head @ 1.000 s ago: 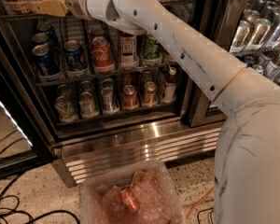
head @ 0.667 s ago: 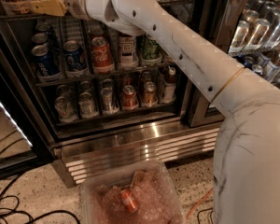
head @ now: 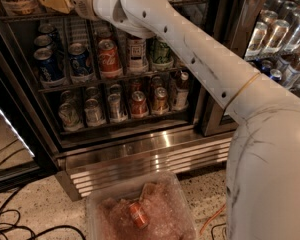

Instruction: Pick coke can from top shelf of fridge

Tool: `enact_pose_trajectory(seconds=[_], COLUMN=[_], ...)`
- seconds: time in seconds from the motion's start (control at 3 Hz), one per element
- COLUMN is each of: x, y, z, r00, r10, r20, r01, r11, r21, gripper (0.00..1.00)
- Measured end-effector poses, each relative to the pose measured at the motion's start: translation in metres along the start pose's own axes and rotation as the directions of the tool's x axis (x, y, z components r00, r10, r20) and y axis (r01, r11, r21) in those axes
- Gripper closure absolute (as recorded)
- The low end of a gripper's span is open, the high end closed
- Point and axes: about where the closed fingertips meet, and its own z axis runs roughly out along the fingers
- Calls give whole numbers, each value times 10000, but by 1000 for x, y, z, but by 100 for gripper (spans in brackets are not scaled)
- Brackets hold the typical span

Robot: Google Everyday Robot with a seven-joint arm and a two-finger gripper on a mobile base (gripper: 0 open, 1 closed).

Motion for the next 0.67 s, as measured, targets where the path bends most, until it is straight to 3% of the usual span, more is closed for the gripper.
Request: enact_pose_trajectory(seconds=[0.33, 0.67], x=[-1, -2], y=[-2, -2], z=[1, 1], r00=[10000, 9999], r10=[6, 22], r20=[49, 99], r01=[-6, -22], r11=[10000, 10000], r21=[45, 23], gripper=[84, 100])
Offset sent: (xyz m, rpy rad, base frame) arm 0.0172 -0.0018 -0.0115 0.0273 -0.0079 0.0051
